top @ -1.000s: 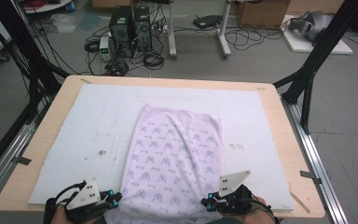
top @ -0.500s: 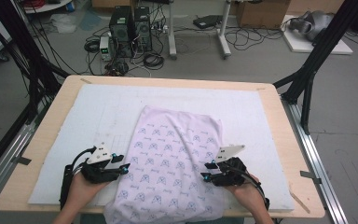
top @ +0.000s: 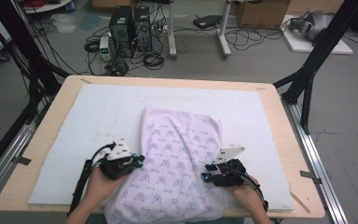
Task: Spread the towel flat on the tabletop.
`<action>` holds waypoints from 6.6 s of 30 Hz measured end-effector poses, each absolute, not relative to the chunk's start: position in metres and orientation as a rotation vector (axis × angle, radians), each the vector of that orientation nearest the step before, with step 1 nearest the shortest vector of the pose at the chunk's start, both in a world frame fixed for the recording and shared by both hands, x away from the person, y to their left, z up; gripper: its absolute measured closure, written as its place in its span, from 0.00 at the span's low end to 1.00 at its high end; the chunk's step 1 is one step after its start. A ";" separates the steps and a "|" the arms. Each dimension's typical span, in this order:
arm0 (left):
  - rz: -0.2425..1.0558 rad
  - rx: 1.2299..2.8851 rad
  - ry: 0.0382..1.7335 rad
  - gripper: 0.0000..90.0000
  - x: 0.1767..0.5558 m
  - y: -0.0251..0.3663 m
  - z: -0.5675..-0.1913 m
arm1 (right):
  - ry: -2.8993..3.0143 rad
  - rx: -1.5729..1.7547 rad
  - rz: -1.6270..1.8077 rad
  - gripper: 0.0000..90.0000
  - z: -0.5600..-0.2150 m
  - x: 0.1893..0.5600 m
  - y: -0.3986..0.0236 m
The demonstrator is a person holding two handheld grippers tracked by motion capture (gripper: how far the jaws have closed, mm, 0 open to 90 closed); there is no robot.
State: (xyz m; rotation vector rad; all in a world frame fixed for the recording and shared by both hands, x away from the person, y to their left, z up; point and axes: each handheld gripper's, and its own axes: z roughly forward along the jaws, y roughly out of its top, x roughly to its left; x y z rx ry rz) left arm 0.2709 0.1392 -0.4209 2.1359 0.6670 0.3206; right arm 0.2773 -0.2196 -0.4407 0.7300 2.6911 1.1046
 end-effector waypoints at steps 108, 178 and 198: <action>0.500 2.077 0.809 0.69 0.315 0.184 -0.411 | 2.638 0.764 1.034 0.61 -0.424 0.291 -0.236; 0.334 2.176 0.646 0.71 0.196 0.221 -0.439 | 2.801 0.515 1.138 0.63 -0.428 0.221 -0.215; 0.395 2.163 0.643 0.99 0.154 0.224 -0.448 | 2.871 0.374 1.125 0.98 -0.430 0.214 -0.223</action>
